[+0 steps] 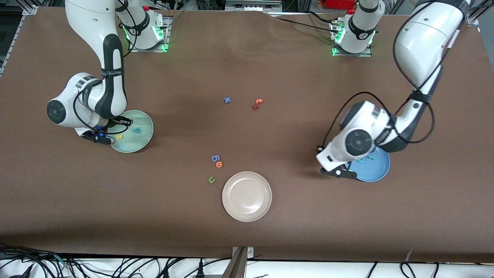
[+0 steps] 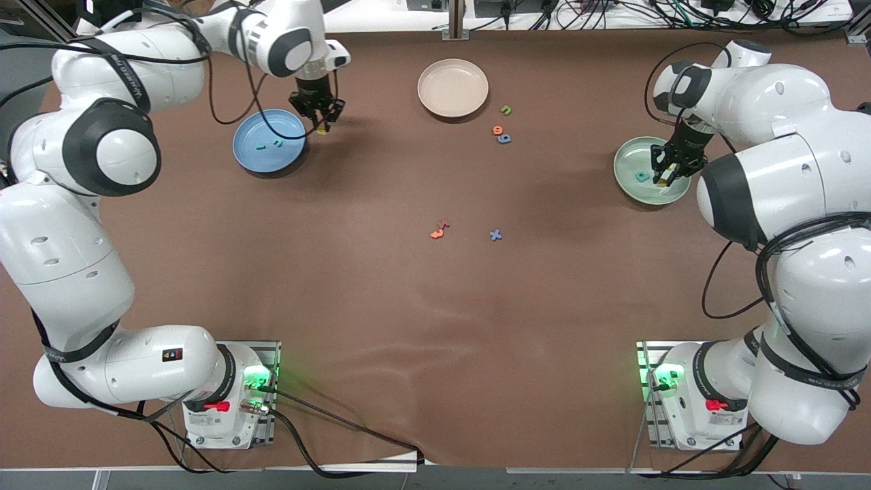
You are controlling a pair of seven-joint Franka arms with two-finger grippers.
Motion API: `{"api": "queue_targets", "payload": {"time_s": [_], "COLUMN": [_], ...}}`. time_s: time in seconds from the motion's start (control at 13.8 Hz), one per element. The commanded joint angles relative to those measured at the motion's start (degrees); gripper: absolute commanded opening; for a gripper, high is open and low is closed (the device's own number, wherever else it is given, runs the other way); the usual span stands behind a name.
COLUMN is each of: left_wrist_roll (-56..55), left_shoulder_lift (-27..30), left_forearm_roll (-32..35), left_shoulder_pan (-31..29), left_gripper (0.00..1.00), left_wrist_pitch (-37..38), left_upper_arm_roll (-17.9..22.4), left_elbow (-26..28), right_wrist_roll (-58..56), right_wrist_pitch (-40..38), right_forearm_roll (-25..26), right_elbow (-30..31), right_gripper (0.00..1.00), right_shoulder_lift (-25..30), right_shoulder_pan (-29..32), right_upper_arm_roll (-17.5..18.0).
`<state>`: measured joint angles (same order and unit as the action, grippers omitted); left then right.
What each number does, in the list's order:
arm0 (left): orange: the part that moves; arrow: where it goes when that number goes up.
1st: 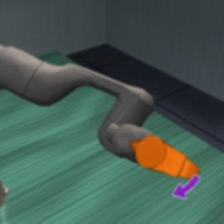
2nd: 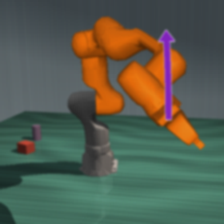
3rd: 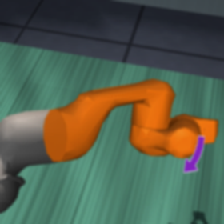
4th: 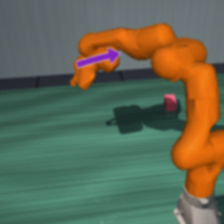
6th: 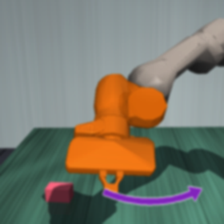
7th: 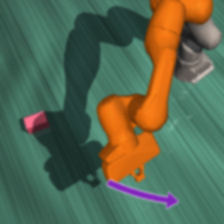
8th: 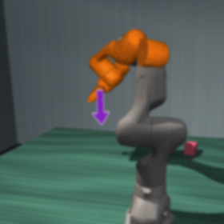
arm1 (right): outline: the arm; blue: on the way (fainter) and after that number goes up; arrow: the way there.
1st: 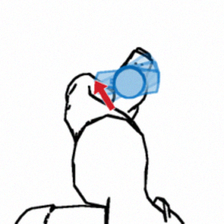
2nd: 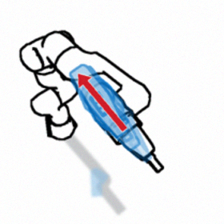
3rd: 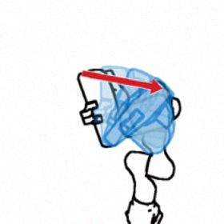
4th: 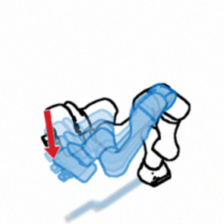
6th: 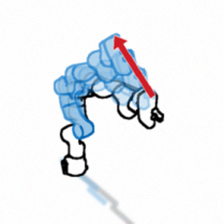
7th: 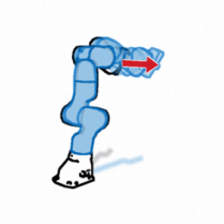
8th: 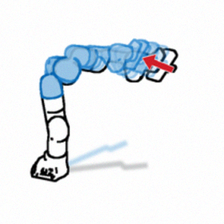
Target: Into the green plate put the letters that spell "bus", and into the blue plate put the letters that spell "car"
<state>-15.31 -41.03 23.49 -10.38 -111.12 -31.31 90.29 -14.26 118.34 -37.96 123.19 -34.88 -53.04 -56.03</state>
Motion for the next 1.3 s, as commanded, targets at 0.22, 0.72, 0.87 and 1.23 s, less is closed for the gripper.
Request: {"api": "queue_targets", "payload": {"time_s": [0.22, 0.72, 0.87, 1.23], "left_wrist_roll": [18.00, 32.27, 32.80, 31.66], "left_shoulder_lift": [1.21, 1.12, 1.04, 2.96], "left_forearm_roll": [-0.64, -0.55, -0.64, -2.39], "left_shoulder_pan": [-5.00, -6.23, -6.15, -6.32], "left_gripper": [0.15, 0.45, 0.97, 1.00], "left_wrist_pitch": [3.54, 4.07, 4.07, 5.47], "left_upper_arm_roll": [-0.07, 3.54, 3.36, 3.27], "left_elbow": [0.94, 0.59, -0.90, -1.34], "right_wrist_roll": [1.25, 4.58, 8.71, 16.72], "right_wrist_pitch": [-2.31, -20.22, -25.50, -42.46], "right_forearm_roll": [0.70, 0.79, 0.79, 0.44], "right_elbow": [-5.75, -25.95, -31.15, -45.74], "right_gripper": [0.99, 0.99, 0.99, 0.99], "right_shoulder_lift": [1.74, 1.13, 1.13, 1.12], "right_shoulder_pan": [-0.92, 0.13, 1.36, 8.20], "right_upper_arm_roll": [-2.31, -8.47, -8.74, -8.74]}}
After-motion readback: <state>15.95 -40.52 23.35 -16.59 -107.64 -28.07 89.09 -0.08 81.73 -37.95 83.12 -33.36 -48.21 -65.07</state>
